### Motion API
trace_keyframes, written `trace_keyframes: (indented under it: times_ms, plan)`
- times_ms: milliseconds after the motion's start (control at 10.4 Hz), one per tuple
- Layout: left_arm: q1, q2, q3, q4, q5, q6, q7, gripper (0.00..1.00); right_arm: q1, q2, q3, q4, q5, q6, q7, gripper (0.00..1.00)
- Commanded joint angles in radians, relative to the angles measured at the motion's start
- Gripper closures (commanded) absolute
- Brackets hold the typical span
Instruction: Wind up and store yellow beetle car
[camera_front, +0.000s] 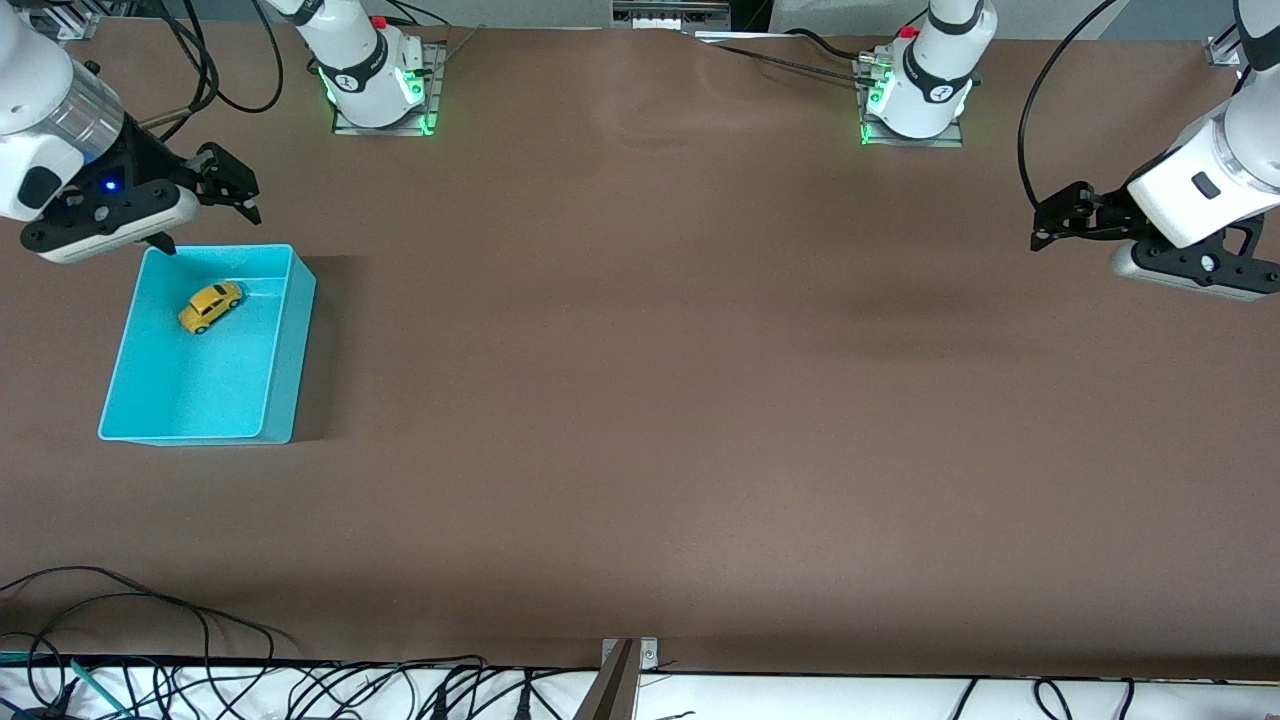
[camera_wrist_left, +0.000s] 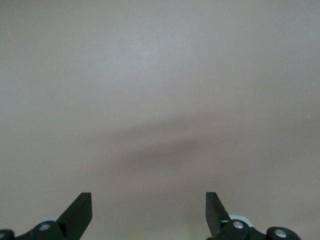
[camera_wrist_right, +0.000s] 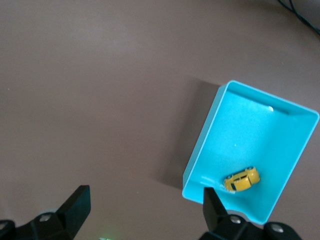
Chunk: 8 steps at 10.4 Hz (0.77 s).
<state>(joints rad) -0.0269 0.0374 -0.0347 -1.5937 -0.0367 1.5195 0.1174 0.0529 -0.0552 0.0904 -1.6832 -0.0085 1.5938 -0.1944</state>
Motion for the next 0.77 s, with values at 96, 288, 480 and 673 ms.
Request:
trace_keyframes:
  times_ms: [96, 288, 480, 673]
  plan:
    - [0.007, 0.013, 0.006, 0.031, -0.029, -0.015, -0.008, 0.0, 0.033, 0.06, -0.009, 0.109, -0.062, -0.109, 0.13, 0.0]
    - [0.005, 0.012, 0.004, 0.029, -0.029, -0.015, -0.012, 0.0, 0.028, 0.06, -0.009, 0.114, -0.059, -0.103, 0.131, 0.0]
    - [0.004, 0.012, -0.001, 0.031, -0.029, -0.015, -0.012, 0.0, 0.025, 0.058, -0.012, 0.116, -0.019, -0.104, 0.141, 0.0]
    - [-0.001, 0.012, -0.002, 0.031, -0.028, -0.015, -0.012, 0.0, 0.007, 0.058, -0.018, 0.116, 0.002, -0.103, 0.139, 0.0]
